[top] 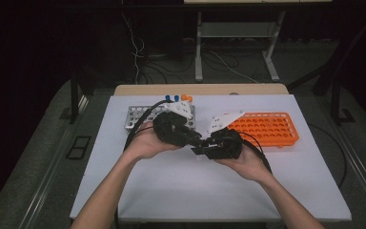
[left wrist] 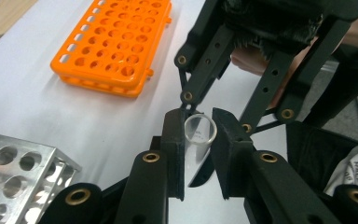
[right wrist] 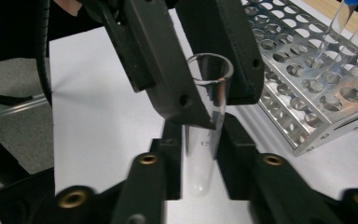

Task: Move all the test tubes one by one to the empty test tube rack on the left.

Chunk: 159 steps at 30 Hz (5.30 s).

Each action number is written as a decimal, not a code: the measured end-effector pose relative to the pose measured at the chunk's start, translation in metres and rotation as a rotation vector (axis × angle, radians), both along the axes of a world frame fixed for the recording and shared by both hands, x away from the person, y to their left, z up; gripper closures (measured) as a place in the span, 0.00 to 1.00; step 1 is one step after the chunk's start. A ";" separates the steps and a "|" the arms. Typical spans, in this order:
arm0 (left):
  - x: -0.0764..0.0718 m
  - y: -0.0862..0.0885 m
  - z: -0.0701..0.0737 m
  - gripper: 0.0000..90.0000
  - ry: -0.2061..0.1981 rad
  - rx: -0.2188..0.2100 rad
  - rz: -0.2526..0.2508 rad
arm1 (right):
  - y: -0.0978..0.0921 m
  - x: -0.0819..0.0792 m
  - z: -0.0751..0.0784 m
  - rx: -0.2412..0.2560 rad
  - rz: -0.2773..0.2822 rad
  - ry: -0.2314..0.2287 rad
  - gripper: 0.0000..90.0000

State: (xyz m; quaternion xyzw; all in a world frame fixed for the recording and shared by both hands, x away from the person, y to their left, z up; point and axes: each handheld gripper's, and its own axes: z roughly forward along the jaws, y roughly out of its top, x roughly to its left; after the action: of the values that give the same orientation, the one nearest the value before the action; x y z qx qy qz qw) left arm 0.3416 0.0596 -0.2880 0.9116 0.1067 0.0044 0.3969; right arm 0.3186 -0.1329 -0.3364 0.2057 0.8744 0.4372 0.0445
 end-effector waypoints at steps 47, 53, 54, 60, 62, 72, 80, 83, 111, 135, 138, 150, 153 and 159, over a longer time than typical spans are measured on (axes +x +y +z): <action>0.109 0.100 0.020 0.83 -0.033 0.017 0.448 | -0.129 -0.015 -0.025 0.125 -0.309 0.122 0.00; 0.125 0.106 0.009 0.83 -0.025 0.006 0.500 | -0.138 -0.016 -0.031 0.128 -0.328 0.132 0.00; 0.128 0.107 0.007 0.83 -0.023 0.002 0.507 | -0.140 -0.016 -0.032 0.127 -0.328 0.130 0.00; 0.142 0.108 -0.004 0.83 -0.011 -0.008 0.542 | -0.148 -0.017 -0.037 0.127 -0.345 0.141 0.00; 0.146 0.109 -0.007 0.83 -0.007 -0.009 0.548 | -0.151 -0.017 -0.038 0.127 -0.351 0.143 0.00; 0.158 0.103 -0.021 0.83 0.016 -0.025 0.562 | -0.154 -0.017 -0.040 0.126 -0.359 0.143 0.00; 0.162 0.097 -0.032 0.82 0.049 0.005 0.543 | -0.158 -0.017 -0.039 0.133 -0.369 0.142 0.00; 0.163 0.096 -0.032 0.72 0.072 -0.013 0.541 | -0.160 -0.016 -0.038 0.136 -0.373 0.140 0.00; 0.073 0.106 -0.026 0.00 0.038 -0.136 0.542 | -0.193 0.031 -0.044 0.026 -0.552 0.093 0.00; 0.014 0.095 -0.038 0.00 0.002 -0.139 0.450 | -0.213 0.088 -0.066 -0.066 -0.729 0.019 0.43; 0.014 0.094 -0.041 0.00 0.008 -0.137 0.449 | -0.212 0.092 -0.067 -0.080 -0.759 -0.006 0.56; 0.012 0.093 -0.041 0.00 0.005 -0.132 0.438 | -0.199 0.088 -0.054 -0.097 -0.743 -0.099 0.83; 0.012 0.092 -0.040 0.00 0.004 -0.132 0.432 | -0.195 0.083 -0.040 -0.093 -0.726 -0.121 0.83; 0.011 0.086 -0.035 0.03 0.002 -0.131 0.406 | -0.183 0.070 -0.010 -0.033 -0.644 -0.121 0.83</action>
State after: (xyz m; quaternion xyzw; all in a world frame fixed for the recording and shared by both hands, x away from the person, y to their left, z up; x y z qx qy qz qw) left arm 0.3531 0.1457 -0.3232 0.8437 0.2886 0.0767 0.4461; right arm 0.3886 -0.3161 -0.3461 0.4445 0.7671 0.3981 0.2356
